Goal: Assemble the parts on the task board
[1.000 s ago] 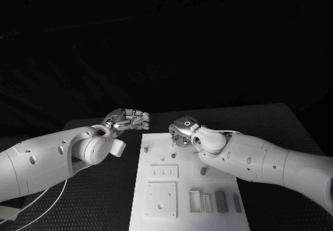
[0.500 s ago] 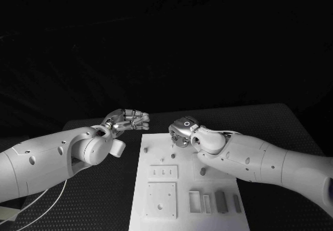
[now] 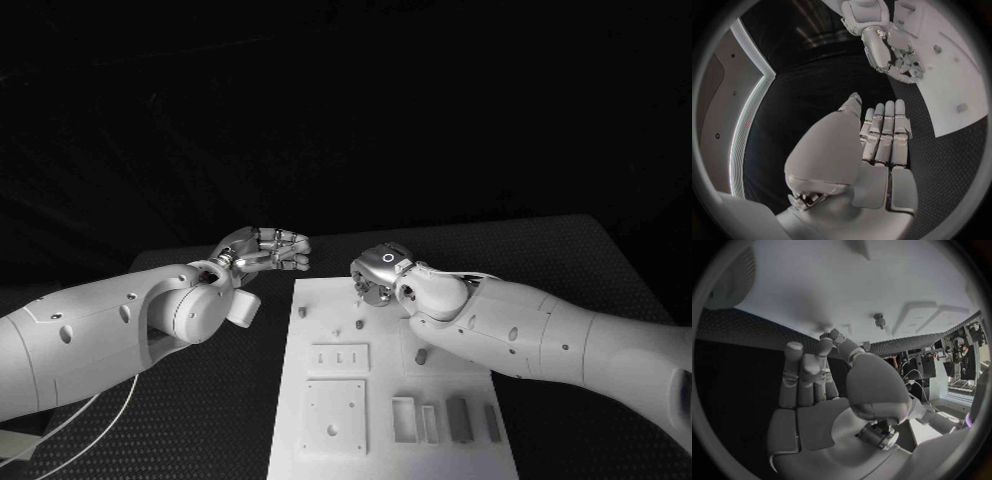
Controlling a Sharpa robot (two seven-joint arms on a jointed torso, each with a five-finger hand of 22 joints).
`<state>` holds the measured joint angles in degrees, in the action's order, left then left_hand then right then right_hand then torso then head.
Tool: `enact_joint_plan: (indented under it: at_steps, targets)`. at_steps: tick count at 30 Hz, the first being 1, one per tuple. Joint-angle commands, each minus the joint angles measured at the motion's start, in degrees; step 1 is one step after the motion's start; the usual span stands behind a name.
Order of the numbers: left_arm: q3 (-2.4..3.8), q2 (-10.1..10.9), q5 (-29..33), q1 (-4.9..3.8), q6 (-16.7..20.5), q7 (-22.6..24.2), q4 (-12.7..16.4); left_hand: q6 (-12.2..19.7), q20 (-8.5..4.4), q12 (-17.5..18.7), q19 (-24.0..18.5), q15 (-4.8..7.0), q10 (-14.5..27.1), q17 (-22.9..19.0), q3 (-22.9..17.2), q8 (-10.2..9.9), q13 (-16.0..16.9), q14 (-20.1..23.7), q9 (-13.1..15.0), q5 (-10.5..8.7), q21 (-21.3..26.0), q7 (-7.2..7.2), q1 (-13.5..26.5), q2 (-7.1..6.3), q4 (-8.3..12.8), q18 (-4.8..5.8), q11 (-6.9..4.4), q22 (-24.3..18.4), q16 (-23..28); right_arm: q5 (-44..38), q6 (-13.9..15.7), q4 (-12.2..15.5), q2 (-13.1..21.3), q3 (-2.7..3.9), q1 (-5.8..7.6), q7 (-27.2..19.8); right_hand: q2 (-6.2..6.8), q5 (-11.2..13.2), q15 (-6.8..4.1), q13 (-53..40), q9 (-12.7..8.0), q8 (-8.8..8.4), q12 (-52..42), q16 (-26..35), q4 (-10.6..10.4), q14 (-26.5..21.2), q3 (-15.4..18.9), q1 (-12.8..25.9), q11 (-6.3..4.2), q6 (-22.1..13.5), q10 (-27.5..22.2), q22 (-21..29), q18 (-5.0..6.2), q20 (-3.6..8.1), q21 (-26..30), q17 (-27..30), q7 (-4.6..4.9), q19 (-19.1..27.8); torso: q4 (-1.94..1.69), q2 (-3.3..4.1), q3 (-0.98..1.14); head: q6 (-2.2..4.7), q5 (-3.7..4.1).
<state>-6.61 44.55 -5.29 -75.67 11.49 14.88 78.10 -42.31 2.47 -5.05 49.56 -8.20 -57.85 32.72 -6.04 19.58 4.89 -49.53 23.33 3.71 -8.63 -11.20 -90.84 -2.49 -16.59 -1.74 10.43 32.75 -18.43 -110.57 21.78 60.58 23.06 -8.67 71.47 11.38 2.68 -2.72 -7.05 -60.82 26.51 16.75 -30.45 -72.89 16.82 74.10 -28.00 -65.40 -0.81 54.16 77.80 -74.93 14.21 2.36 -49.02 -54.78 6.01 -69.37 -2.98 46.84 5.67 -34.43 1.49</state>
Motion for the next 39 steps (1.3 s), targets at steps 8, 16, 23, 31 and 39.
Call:
enact_joint_plan:
  at_steps: [8, 16, 23, 31, 39]
  targets:
    - [0.06, -0.01, 0.21, -0.09, -0.66, 0.31, 0.08, 0.13, 0.33, 0.30, 0.00, -0.37, -0.45, 0.09, 0.30, -0.38, -0.08, -0.06, -0.07, -0.31, 0.28, -1.30, 0.61, -0.10, 0.07, -0.61, 0.12, -0.10, 0.41, 0.58, -0.68, -0.37, 0.25, 0.02, 0.00, 0.90, 0.85, -0.08, 0.55, -0.16, -0.40, -0.77, 0.56, 0.04, -0.07, 0.03, -0.30, 0.03, 0.53, -1.30, -0.04, -1.06, 0.79, 0.42, -0.27, 0.12, 0.32, 0.26, 0.01, 0.01, 0.04, 0.02, 0.07]
    - [0.06, 0.01, 0.21, -0.09, -0.63, 0.31, 0.02, 0.12, 0.33, 0.34, 0.00, -0.37, -0.46, 0.10, 0.31, -0.40, -0.08, -0.06, -0.08, -0.31, 0.31, -1.30, 0.59, -0.10, 0.08, -0.62, 0.13, -0.11, 0.45, 0.91, -0.85, -0.34, 0.47, 0.02, 0.00, 0.94, 0.79, -0.08, 0.57, -0.18, -0.41, -0.78, 0.59, 0.04, -0.09, 0.03, -0.32, 0.03, 0.55, -1.32, -0.03, -1.06, 0.79, 0.42, -0.27, 0.12, 0.33, 0.25, -0.01, 0.01, 0.07, -0.05, 0.16]
    - [0.06, -0.05, 0.21, -0.09, -0.68, 0.28, 0.03, 0.11, 0.33, 0.36, 0.00, -0.37, -0.48, 0.11, 0.32, -0.40, -0.08, -0.07, -0.08, -0.31, 0.32, -1.30, 0.58, -0.10, 0.08, -0.62, 0.12, -0.11, 0.47, 1.71, -1.03, 0.27, 0.79, 0.02, 0.00, 0.77, 1.15, -0.07, 0.61, -0.26, -0.42, -0.78, 0.67, 0.01, -0.13, 0.05, -0.11, 0.36, 0.58, -1.29, 0.03, -1.07, 0.79, 0.40, -0.31, 0.13, 0.37, 0.22, 0.02, 0.04, 0.08, -0.04, 0.17]
    - [0.06, 0.09, 0.21, -0.09, -0.68, 0.28, 0.01, 0.10, 0.33, 0.39, 0.01, -0.37, -0.50, 0.13, 0.33, -0.41, -0.09, -0.07, -0.08, -0.31, 0.34, -1.30, 0.57, -0.10, 0.08, -0.62, 0.12, -0.11, 0.49, 3.06, -1.12, 1.62, 1.78, 0.02, 0.01, 0.39, 2.01, -0.07, 0.66, -0.42, -0.48, -0.90, 0.87, 0.01, -0.32, 0.07, 0.21, 1.47, 0.63, -1.40, 0.13, -1.01, 0.79, 0.35, -0.31, 0.18, 0.42, 0.10, -0.04, 0.03, 0.04, -0.14, 0.14]
    - [0.06, 0.34, 0.24, -0.10, -0.63, 0.32, -0.05, 0.08, 0.34, 0.41, 0.02, -0.38, -0.52, 0.14, 0.34, -0.42, -0.09, -0.08, -0.09, -0.31, 0.35, -1.30, 0.56, -0.11, 0.09, -0.63, 0.12, -0.12, 0.51, 3.35, 0.44, 3.23, 3.95, 0.02, 0.03, 0.46, 2.01, -0.08, 0.65, -0.46, -0.49, -0.92, 0.91, 0.00, -0.33, 0.09, 0.16, 1.62, 0.63, -1.41, 0.17, -1.00, 0.79, 0.36, -0.31, 0.18, 0.42, 0.05, 0.11, 0.02, 0.03, 0.03, 0.14]
